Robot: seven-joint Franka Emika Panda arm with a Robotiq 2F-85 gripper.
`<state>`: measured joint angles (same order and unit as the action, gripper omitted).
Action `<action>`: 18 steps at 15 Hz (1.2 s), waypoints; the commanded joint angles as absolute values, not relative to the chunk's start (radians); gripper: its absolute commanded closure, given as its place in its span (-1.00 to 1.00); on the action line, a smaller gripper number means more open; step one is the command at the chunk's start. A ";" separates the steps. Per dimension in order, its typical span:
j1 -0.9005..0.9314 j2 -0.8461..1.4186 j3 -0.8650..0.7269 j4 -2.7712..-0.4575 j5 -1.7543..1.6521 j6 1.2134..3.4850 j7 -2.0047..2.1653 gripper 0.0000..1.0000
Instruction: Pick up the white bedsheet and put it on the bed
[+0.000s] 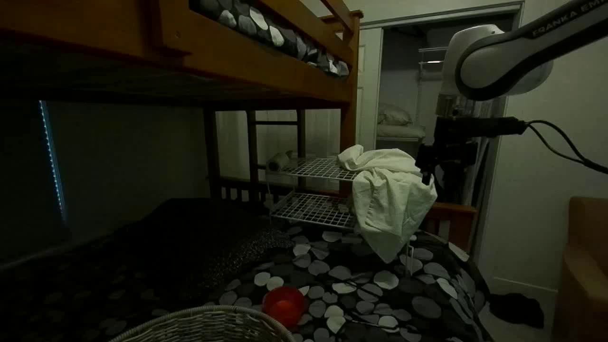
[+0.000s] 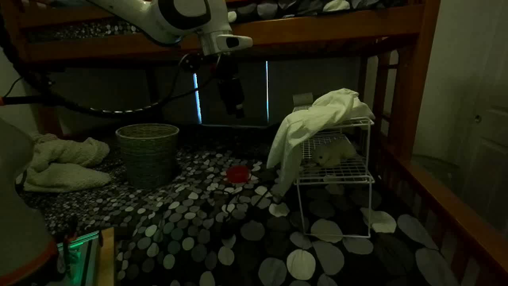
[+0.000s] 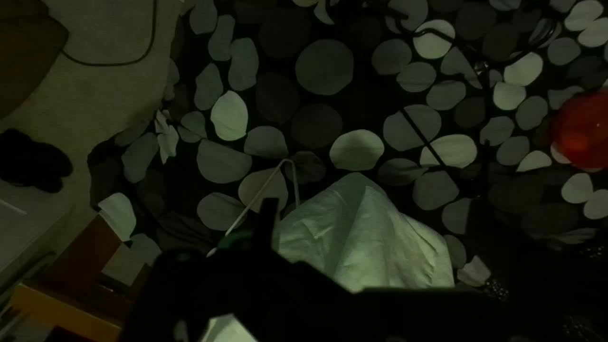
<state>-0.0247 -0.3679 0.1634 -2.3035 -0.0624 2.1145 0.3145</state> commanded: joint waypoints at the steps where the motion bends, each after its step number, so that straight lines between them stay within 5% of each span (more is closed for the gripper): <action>1: -0.010 -0.367 0.150 -2.301 -0.068 2.111 0.319 -1.00; 18: 0.061 -0.475 0.083 -2.181 -0.024 2.239 0.014 -1.00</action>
